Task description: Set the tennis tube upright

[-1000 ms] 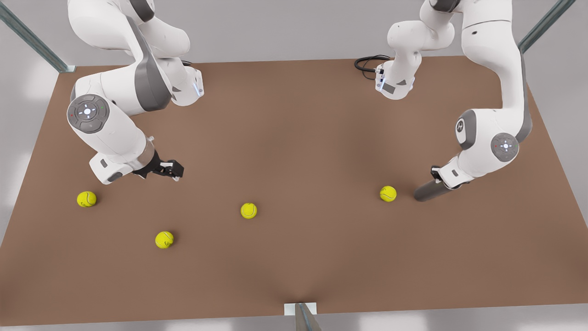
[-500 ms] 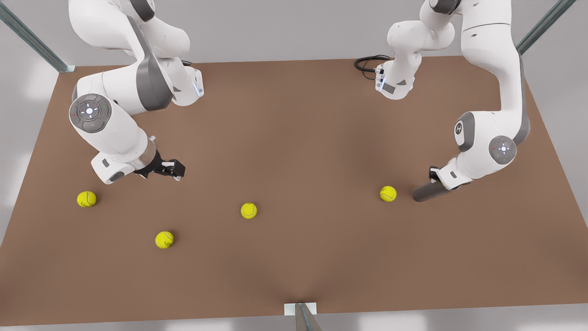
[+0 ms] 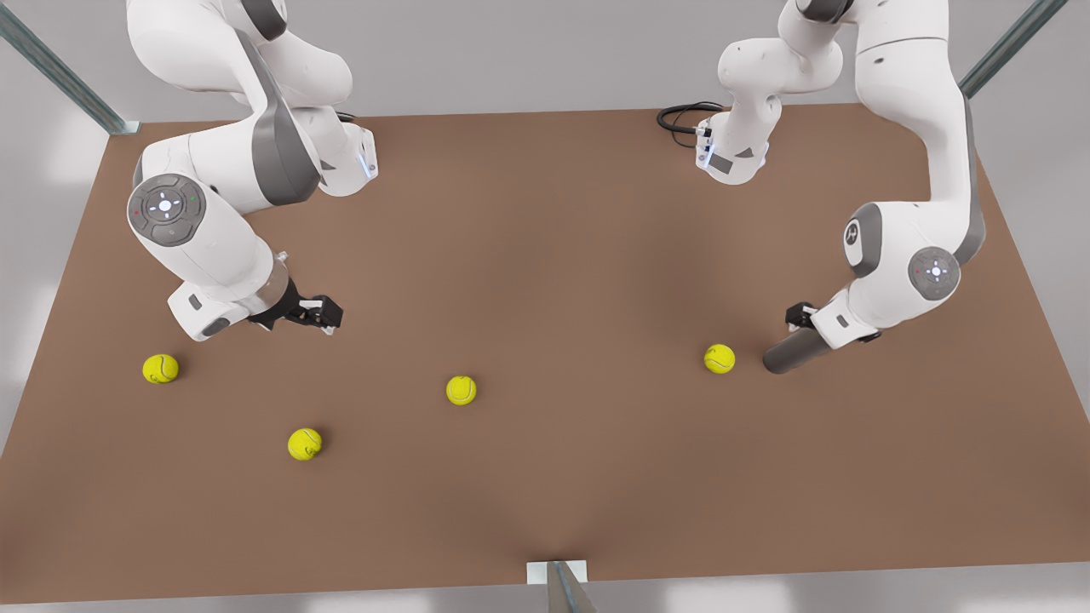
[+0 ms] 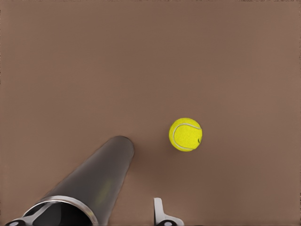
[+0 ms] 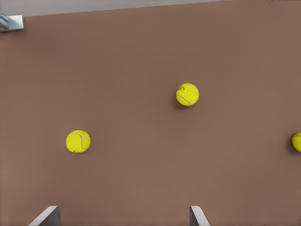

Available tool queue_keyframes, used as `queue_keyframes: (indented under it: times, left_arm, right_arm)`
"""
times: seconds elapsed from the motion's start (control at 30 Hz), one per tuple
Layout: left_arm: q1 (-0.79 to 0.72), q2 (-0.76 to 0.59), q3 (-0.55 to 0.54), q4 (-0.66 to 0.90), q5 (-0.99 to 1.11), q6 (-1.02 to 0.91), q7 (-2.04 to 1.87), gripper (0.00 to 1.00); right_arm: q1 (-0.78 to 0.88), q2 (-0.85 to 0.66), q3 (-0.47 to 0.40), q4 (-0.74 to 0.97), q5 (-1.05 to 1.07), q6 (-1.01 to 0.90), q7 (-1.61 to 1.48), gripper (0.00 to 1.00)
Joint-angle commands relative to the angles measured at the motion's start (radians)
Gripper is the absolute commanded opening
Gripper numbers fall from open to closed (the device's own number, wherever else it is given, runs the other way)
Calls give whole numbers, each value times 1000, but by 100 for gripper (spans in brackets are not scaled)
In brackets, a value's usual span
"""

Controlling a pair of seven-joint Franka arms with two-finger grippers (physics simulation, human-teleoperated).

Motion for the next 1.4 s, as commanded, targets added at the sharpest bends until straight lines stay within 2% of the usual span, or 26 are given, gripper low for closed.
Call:
queue_keyframes:
  times: [0.0, 0.57, 0.83, 0.97, 1.07, 1.13, 1.37]
  left_arm:
    - [-21, -1, 1, 0, 0, 0, 0, 100]
    - [-26, -18, 6, 2, 0, -8, -18, 100]
    - [-27, -59, 8, 3, 2, -31, -9, 100]
    - [-26, -58, 8, 143, 2, -166, -12, 100]
    - [-1, -29, 6, 351, 5, -350, -23, 100]
    - [3, -17, 6, 433, 54, -462, -31, 100]
    - [11, -24, 3, 454, 63, -502, -38, 100]
  right_arm:
    - [0, 0, -1, 0, 1, 0, 0, 100]
    - [-2, -2, 0, 9, -36, 6, 4, 100]
    - [-2, 6, 2, 5, 32, 35, -17, 100]
    - [-8, 6, 0, 5, 19, 37, -134, 100]
    - [0, 9, -3, -3, -2, 34, -132, 100]
    - [-2, 11, -3, -3, -2, 34, -129, 100]
    - [0, 15, -3, -3, -4, 34, -126, 100]
